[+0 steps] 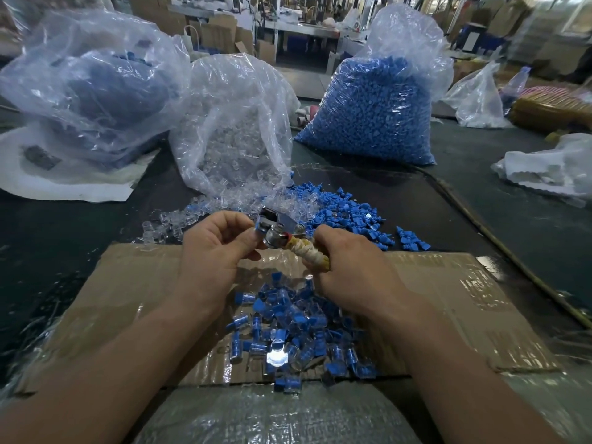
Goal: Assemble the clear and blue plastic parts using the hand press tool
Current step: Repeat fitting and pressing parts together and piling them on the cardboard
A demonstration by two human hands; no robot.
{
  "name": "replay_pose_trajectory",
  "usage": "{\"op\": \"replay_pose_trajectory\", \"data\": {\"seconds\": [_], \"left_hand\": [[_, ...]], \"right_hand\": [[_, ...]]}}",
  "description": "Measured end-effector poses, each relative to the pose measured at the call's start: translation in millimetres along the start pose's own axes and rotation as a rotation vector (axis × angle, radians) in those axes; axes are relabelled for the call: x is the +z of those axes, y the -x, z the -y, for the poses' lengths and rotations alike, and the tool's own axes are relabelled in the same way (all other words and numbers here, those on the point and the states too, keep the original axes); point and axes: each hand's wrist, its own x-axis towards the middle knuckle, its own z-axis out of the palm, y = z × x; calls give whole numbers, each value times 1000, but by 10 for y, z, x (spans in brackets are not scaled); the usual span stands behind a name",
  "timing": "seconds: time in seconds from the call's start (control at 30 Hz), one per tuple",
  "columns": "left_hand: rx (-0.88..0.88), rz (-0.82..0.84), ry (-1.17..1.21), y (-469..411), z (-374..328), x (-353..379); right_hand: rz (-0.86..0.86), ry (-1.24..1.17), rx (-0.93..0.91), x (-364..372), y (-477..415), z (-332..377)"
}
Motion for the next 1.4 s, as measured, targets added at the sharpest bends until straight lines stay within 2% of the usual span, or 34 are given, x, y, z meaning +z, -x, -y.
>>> {"op": "replay_pose_trajectory", "data": {"seconds": [0.1, 0.23, 0.33, 0.43, 0.6, 0.67, 0.77, 0.8, 0.87, 0.93, 1.0, 1.2, 1.3, 1.4], "left_hand": [[-40, -27, -13, -30, 21, -14], [-77, -38, 27, -57, -10, -46], [-111, 133, 39, -7, -53, -51], [-86, 338, -74, 45, -84, -44], [24, 510, -234, 86, -73, -43], [14, 485, -261, 67, -45, -70], [-34, 203, -216, -19, 32, -90], [2, 89, -275, -59, 72, -106], [148, -36, -572, -135, 135, -146], [242, -20, -797, -200, 165, -167], [261, 67, -960, -250, 197, -161], [138, 366, -1385, -327, 297, -156], [177, 386, -1401, -351, 306, -153], [208, 293, -1284, -346, 284, -132]], "right_hand": [[64, -42, -7, -71, -16, -89], [137, -68, 88, -221, -5, -306], [179, -101, 148, -275, 11, -354], [213, -81, 154, -270, 30, -349], [276, -66, 169, -270, 37, -334], [323, -92, 190, -287, 42, -338], [369, -95, 210, -307, 63, -355], [376, -92, 215, -313, 68, -363], [373, -82, 222, -321, 66, -372], [349, -50, 216, -317, 66, -371], [319, -20, 203, -306, 65, -363], [288, 7, 217, -284, 28, -350], [273, 4, 234, -273, 27, -339], [267, -3, 246, -262, 22, -342]]}}
